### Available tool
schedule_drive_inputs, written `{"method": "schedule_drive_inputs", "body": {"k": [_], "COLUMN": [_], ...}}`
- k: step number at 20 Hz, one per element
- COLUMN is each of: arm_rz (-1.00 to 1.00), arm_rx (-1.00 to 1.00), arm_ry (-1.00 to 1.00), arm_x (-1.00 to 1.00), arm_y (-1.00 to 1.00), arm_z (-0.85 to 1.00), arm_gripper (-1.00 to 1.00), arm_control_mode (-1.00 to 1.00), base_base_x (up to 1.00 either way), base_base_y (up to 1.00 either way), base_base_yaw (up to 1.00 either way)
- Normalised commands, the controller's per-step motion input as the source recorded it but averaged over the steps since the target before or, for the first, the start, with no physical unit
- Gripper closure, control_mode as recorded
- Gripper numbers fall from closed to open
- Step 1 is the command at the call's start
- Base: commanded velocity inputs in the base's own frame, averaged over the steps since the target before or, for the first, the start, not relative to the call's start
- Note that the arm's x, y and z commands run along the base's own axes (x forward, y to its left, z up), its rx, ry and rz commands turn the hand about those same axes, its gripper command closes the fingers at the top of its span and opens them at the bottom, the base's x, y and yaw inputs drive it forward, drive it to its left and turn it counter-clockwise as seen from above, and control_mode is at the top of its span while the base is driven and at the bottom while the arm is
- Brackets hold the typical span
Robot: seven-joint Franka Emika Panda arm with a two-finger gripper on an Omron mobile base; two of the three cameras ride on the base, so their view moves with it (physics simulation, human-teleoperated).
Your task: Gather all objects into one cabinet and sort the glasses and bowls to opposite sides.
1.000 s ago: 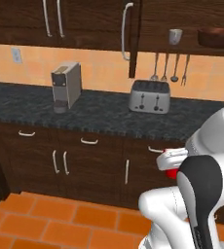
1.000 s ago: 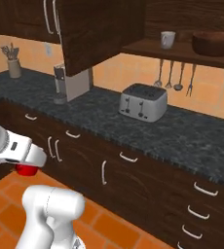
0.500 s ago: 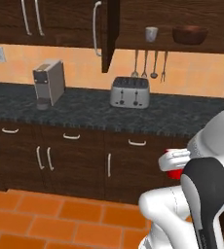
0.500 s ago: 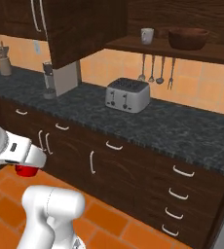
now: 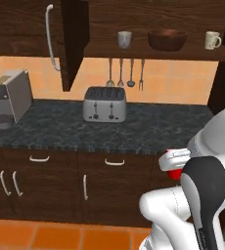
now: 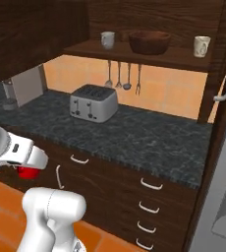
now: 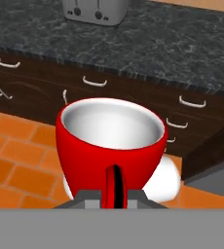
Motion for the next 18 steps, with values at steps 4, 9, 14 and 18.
{"method": "schedule_drive_inputs", "body": {"k": [4, 9, 14, 18], "arm_rz": [0.00, 0.00, 0.00, 0.00], "arm_rx": [0.00, 0.00, 0.00, 0.00], "arm_ry": [0.00, 0.00, 0.00, 0.00], "arm_x": [0.00, 0.00, 0.00, 0.00], "arm_y": [0.00, 0.00, 0.00, 0.00], "arm_z": [0.00, 0.00, 0.00, 0.00], "arm_gripper": [1.00, 1.00, 1.00, 1.00], "arm_control_mode": [1.00, 1.00, 1.00, 1.00], "base_base_x": [0.30, 0.81, 0.86, 1.00], "base_base_y": [-0.26, 0.29, 0.11, 0.00], "base_base_yaw": [-0.43, -0.28, -0.16, -0.14]}}
